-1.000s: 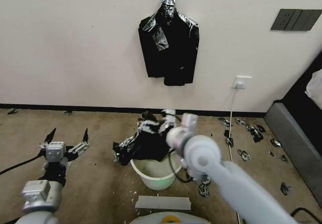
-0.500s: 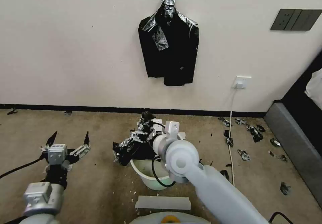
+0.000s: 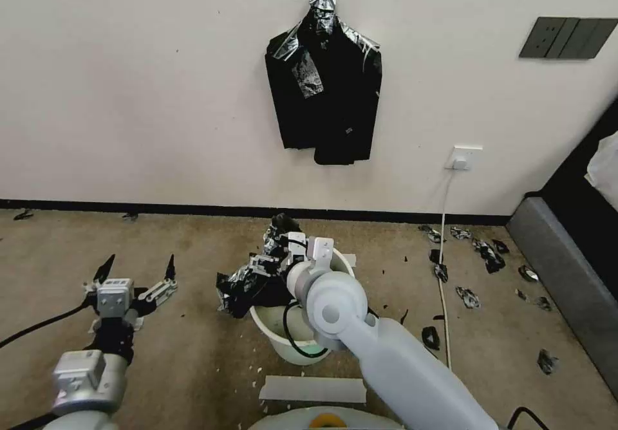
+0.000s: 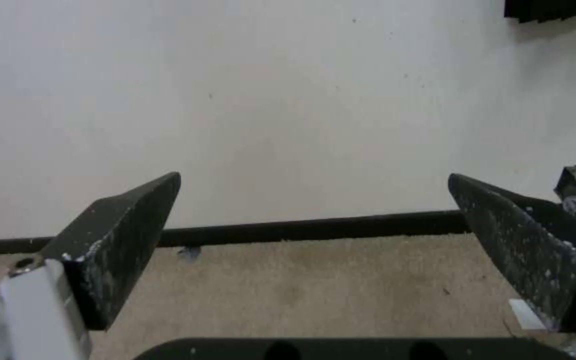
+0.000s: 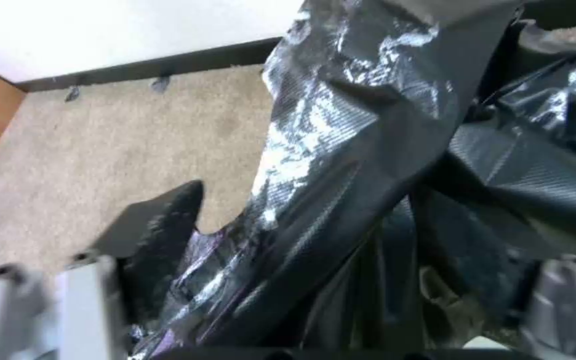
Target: Place a trash bag onto the trash bin.
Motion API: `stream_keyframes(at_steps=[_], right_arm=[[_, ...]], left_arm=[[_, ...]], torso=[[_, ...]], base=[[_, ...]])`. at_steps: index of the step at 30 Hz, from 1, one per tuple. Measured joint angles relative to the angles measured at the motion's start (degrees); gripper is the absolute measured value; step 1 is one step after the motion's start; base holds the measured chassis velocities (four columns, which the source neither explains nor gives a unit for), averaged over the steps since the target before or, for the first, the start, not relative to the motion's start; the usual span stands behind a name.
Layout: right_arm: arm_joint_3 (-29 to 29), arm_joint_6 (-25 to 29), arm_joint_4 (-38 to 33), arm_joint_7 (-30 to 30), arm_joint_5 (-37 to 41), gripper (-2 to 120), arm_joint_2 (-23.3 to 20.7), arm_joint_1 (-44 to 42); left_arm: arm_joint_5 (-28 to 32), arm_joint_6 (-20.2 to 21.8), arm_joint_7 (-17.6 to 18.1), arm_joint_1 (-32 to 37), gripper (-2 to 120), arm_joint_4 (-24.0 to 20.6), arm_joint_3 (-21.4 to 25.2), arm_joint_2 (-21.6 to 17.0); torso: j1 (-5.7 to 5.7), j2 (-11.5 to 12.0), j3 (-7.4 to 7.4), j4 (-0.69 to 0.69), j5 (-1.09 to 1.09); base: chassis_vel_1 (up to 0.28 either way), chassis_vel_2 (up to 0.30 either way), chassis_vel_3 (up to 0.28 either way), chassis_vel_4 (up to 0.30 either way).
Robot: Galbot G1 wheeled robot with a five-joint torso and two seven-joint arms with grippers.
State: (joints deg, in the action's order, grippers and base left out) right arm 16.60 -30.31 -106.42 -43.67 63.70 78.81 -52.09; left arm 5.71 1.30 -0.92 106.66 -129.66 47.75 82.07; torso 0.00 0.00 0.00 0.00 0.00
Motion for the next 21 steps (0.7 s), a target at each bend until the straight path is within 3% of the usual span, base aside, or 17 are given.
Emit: stream_keyframes(at_steps=[2,21], right_arm=[[0.04,0.0,0.0,0.05,-0.12,82,0.09,-0.08],[0.43,0.0,-0.02,1.0,-1.55,12,-0.5,-0.64]], left_arm=[[0.0,0.0,0.0,0.0,100,0.0,-0.02,-0.04],[0.69,0.72,-0.05,-0.81,100,1.35,-0.16,-2.6]], torso=[[0.0,0.0,0.0,0.0,0.0],[0.0,0.0,0.0,0.0,0.0]], base=[[0.0,0.0,0.0,0.0],[0.0,0.0,0.0,0.0]])
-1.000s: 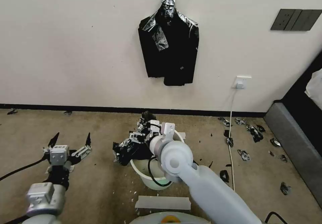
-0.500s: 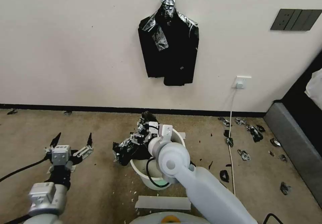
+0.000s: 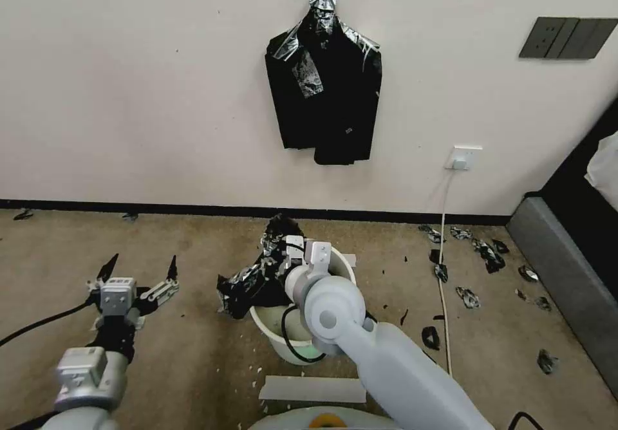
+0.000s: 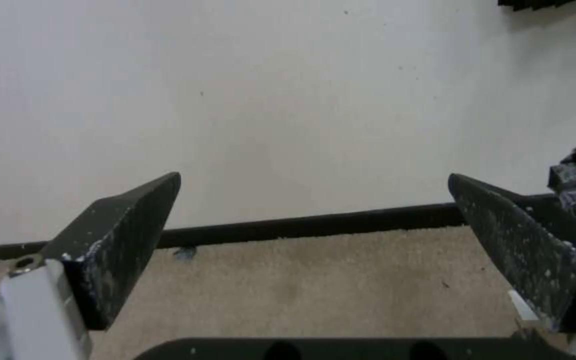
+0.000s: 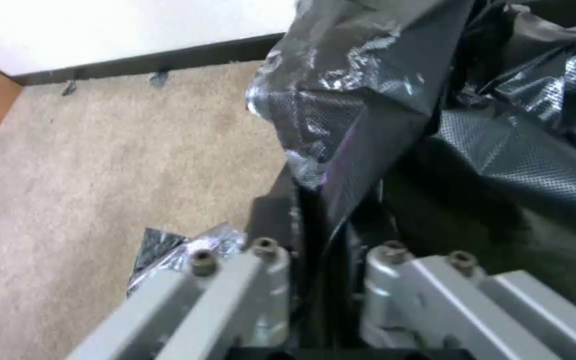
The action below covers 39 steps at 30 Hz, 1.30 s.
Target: Place a trash bag onto the trash bin.
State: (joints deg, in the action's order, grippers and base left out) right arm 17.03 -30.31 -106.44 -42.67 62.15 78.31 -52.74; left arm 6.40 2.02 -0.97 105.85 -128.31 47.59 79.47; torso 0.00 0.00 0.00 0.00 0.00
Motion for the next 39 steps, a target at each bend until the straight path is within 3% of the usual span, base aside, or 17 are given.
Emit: stream_keyframes(at_steps=[2,8,13,20,23,24,28,39], right_arm=[[0.15,0.0,-0.01,0.02,-0.08,3,-0.02,-0.09],[0.65,-0.31,-0.66,0.46,-0.27,0,-1.05,-0.08],[1.23,-2.13,-2.57,2.6,-0.05,0,-4.24,0.48],[1.63,-3.43,-4.04,5.36,0.22,0,-7.86,1.25],[1.89,-3.85,-4.34,6.36,0.33,0,-8.9,1.81],[1.89,-3.85,-4.34,6.36,0.33,0,-8.9,1.81],[2.0,-3.96,-4.7,6.57,0.42,0,-9.62,2.03],[1.67,-4.08,-5.7,6.5,0.49,0,-9.57,1.88]], left_arm=[[0.23,0.38,-0.01,-0.07,100,0.15,-0.12,-0.55],[3.12,2.06,-0.08,-0.17,100,0.13,-0.82,-2.78],[11.12,6.84,-1.05,-0.67,100,-0.11,-2.23,-6.24],[23.33,14.4,-6.33,-4.31,100,2.61,-3.51,-11.16],[31.81,18.85,-8.89,-7.78,100,4.7,-4.36,-14.14],[31.81,18.85,-8.89,-7.78,100,4.7,-4.36,-14.14],[41.99,22.03,-9.94,-13.91,100,8.71,-7.97,-19.6],[47.89,29.1,-11.96,-26.43,100,18.26,-18.04,-28.18]], torso=[[0.0,0.0,0.0,0.0,0.0],[0.0,0.0,0.0,0.0,0.0],[0.0,0.0,0.0,0.0,-0.01],[0.0,0.0,0.0,0.0,0.0],[0.0,0.0,0.0,0.01,0.0],[0.0,0.0,0.0,0.01,0.0],[0.0,0.0,0.0,0.0,0.01],[0.0,0.0,0.0,0.0,0.01]], base=[[0.0,0.0,0.0,0.0],[0.0,0.0,0.0,0.0],[0.0,0.0,0.0,0.0],[0.0,0.0,0.0,0.0],[0.0,0.0,0.0,0.0],[0.0,0.0,0.0,0.0],[0.0,0.0,0.0,0.0],[0.0,0.0,0.0,0.0]])
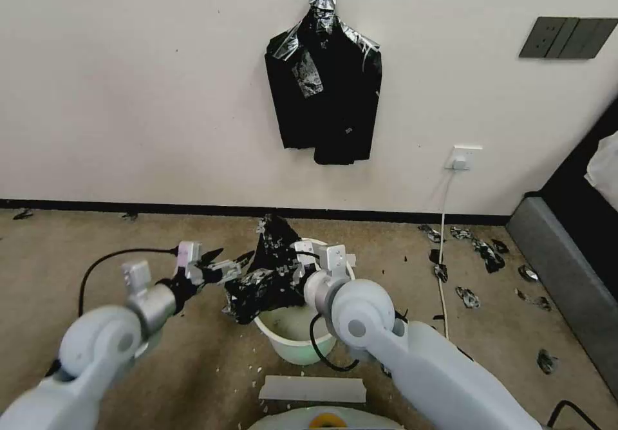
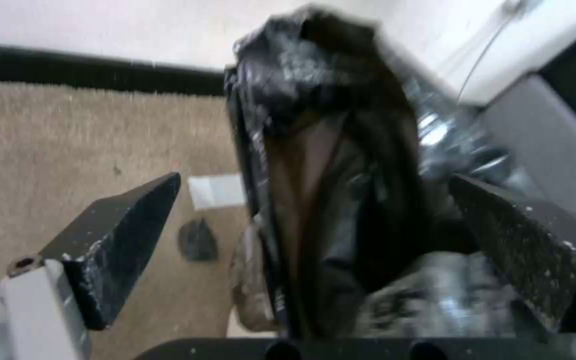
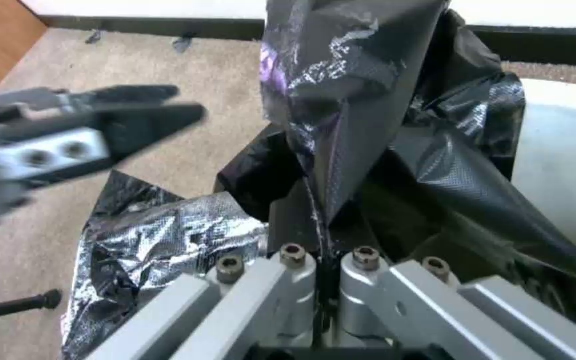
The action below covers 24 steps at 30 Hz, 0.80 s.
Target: Place a trash bag onto the trash bin.
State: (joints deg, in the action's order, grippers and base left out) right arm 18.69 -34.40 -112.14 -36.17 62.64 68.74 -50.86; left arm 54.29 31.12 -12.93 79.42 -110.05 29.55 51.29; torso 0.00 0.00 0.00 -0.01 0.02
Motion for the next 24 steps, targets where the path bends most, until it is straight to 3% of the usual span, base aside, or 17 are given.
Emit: stream_keyframes(at_steps=[9,24], right_arm=[[-0.54,0.04,-0.08,0.01,-0.2,0,0.19,-0.3],[-0.71,0.06,-0.76,0.01,-0.28,0,-0.2,-0.88]], left_arm=[[-0.15,0.8,-3.69,-6.5,99,5.27,-6.67,-5.15],[-0.89,0.93,-4.62,-16.99,92,11.28,-19.28,-5.11]], torso=[[0.0,0.0,0.0,0.01,-0.01],[0.0,0.0,0.0,0.0,-0.01]], base=[[0.0,0.0,0.0,0.0],[0.0,0.0,0.0,0.0]])
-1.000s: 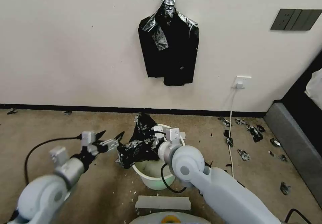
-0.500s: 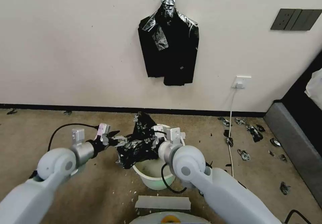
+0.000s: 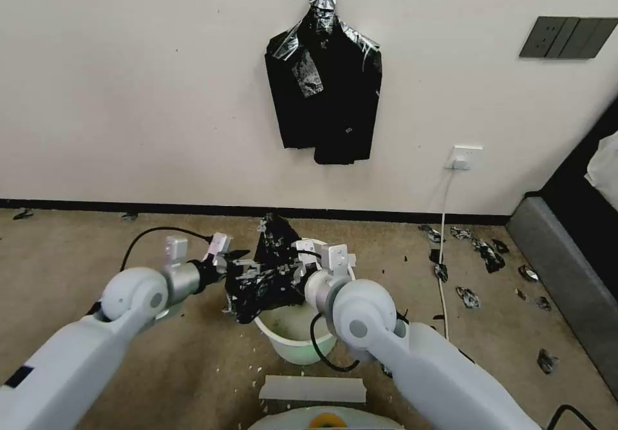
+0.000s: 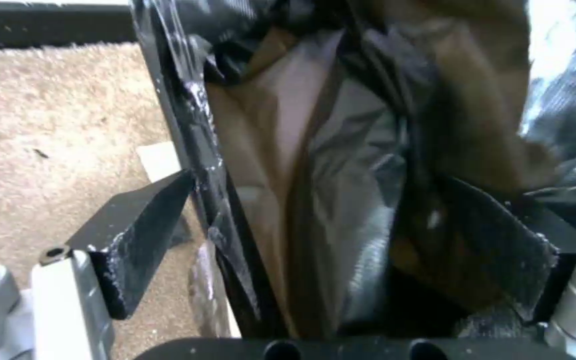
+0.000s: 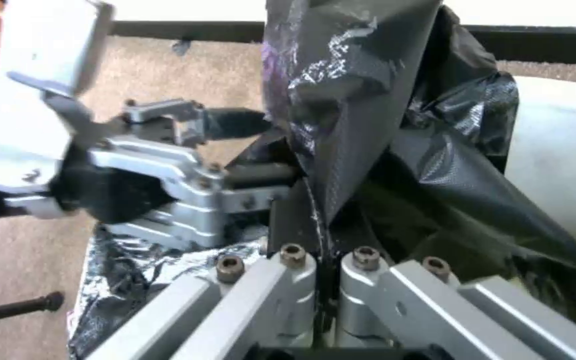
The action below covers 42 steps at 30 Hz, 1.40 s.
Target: Place a trash bag onto the trash bin.
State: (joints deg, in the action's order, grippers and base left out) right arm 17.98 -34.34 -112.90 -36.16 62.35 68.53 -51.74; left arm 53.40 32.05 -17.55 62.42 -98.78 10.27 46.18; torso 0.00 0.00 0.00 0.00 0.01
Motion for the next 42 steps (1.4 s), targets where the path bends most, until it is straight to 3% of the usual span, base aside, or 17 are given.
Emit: stream_keyframes(at_steps=[6,12,22,29,35,42], right_arm=[[-0.28,0.02,-0.01,0.02,-0.15,0,0.0,-0.09],[-0.8,0.1,0.32,0.28,-0.53,0,0.06,-0.16],[-0.97,0.19,0.19,0.79,-1.42,0,-0.11,-0.4],[-1.17,0.23,-0.36,0.86,-1.74,0,-0.89,-0.78],[-1.37,0.27,-0.55,1.06,-1.89,0,-1.26,-0.84],[-1.44,0.34,-0.49,1.22,-2.45,0,-1.41,-1.04]], left_arm=[[-0.52,0.17,-0.95,-1.73,87,1.79,-2.03,-0.54],[-0.69,0.03,-2.09,-1.65,87,2.3,-3.13,-3.47],[-0.94,-0.32,-1.77,-4.0,83,3.75,-5.83,-3.18],[-1.82,-0.4,-1.97,-5.56,56,4.65,-8.1,-2.97],[-2.0,-0.41,-2.04,-5.55,39,4.72,-8.19,-2.74],[-3.27,-0.49,-1.66,-4.56,11,4.31,-7.57,-1.35]], torso=[[0.0,0.0,0.0,0.0,-0.01],[0.0,0.0,0.0,0.01,-0.02],[0.0,0.0,0.0,0.0,-0.01],[0.0,0.0,0.01,0.0,-0.03],[0.0,-0.01,0.01,0.01,-0.04],[0.01,-0.01,0.01,0.01,-0.02]], base=[[0.0,0.0,0.0,0.0],[0.0,0.0,0.0,0.0],[0.0,0.0,0.0,0.0],[0.0,0.0,0.0,0.0],[0.0,0.0,0.0,0.0],[0.0,0.0,0.0,0.0]])
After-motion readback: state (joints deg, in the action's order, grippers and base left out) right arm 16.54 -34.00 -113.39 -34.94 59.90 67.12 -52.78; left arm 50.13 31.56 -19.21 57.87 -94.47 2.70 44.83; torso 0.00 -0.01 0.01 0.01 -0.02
